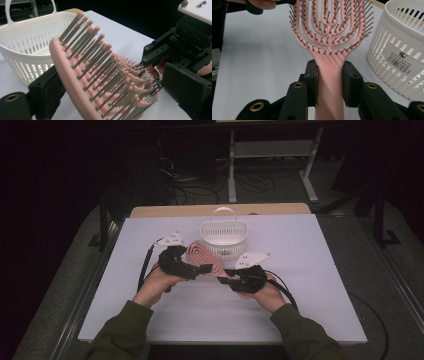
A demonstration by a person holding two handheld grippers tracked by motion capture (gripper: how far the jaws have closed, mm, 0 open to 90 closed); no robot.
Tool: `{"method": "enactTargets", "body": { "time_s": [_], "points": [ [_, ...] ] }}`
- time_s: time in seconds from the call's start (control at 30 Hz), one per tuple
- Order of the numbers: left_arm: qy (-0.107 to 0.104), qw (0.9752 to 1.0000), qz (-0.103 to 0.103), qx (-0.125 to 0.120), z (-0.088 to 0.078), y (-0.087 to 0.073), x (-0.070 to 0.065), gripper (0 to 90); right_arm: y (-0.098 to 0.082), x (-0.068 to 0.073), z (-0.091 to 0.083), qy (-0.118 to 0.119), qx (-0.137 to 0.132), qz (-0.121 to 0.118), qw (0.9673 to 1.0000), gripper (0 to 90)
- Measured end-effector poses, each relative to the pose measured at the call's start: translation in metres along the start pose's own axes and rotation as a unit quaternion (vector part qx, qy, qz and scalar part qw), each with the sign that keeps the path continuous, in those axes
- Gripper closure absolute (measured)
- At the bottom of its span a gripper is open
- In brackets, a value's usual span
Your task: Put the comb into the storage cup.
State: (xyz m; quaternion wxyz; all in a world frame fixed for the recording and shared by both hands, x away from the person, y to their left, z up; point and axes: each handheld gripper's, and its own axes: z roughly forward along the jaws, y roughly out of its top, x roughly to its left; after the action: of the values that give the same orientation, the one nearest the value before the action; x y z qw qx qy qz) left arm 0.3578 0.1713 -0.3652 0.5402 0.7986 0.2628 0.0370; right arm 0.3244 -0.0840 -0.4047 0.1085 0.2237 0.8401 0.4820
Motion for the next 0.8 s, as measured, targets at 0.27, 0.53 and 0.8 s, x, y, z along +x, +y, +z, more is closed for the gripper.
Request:
{"method": "enactTargets", "body": {
  "time_s": [0.27, 0.53, 0.8],
  "points": [
    [-0.003, 0.9999, -0.014, 0.003, -0.0003, -0.0007, 0.0019, 18.0, -0.0001, 0.0008, 0.0005, -0.008, -0.001, -0.004, 1.0, 68.7],
    [-0.009, 0.9998, -0.02, 0.006, -0.0012, -0.0014, 0.0041, 31.9, -0.0005, 0.0023, 0.0023, -0.01, -0.002, -0.009, 0.9999, 68.7],
    [-0.02, 0.9991, -0.034, 0.011, -0.0018, -0.0017, 0.006, 40.7, -0.0013, 0.0024, 0.0032, -0.019, 0.0, -0.014, 0.9997, 68.5]
  ]
}}
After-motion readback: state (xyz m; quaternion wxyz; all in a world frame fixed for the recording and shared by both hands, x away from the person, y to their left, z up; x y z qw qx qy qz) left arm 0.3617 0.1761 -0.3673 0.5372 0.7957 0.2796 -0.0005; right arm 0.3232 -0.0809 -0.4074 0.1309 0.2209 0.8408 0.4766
